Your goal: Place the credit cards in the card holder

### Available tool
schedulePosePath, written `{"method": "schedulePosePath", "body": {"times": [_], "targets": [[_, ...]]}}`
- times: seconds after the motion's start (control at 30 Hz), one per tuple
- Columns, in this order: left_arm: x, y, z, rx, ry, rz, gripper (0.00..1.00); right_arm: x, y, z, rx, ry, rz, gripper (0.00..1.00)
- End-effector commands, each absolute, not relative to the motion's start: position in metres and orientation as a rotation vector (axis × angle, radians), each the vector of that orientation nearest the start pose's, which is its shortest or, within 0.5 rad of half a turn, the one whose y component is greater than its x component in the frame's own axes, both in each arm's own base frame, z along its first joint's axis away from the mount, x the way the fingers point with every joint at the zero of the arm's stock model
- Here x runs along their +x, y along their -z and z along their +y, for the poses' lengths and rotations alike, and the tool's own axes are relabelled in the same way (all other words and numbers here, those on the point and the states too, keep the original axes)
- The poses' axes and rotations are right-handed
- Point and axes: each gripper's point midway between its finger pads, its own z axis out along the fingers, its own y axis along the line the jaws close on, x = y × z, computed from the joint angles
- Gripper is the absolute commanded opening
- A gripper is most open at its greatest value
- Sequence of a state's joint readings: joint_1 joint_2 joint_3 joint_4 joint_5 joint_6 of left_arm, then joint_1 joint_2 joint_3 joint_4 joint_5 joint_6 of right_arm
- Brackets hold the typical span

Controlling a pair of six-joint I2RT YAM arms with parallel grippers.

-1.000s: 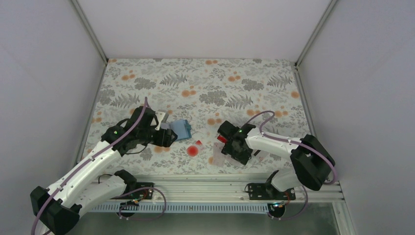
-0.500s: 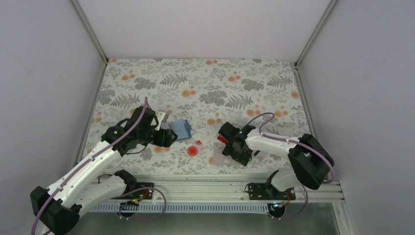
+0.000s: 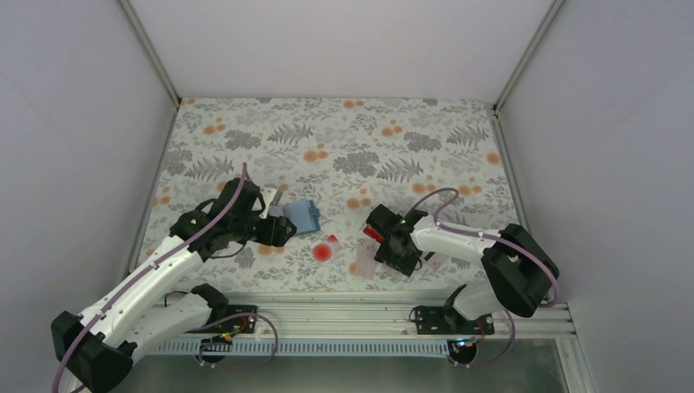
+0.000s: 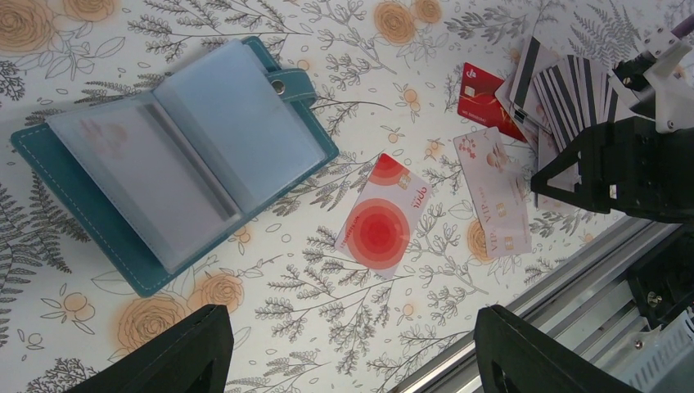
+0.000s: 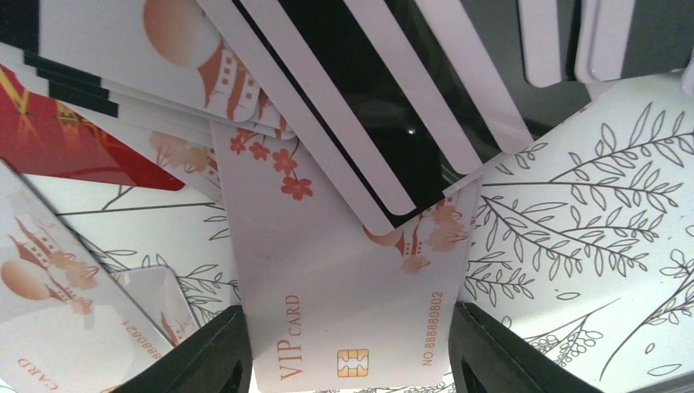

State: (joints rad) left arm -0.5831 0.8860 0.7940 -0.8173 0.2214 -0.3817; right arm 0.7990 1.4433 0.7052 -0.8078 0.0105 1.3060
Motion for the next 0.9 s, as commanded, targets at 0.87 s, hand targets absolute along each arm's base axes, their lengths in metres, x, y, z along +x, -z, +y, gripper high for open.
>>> {"method": "schedulePosePath", "body": {"times": [0.87], "targets": [[0.188, -0.163, -0.169, 0.342, 0.665, 2.554, 0.75, 0.160, -0.040, 0.148, 0.316, -0.009, 3.045, 0.73]]}}
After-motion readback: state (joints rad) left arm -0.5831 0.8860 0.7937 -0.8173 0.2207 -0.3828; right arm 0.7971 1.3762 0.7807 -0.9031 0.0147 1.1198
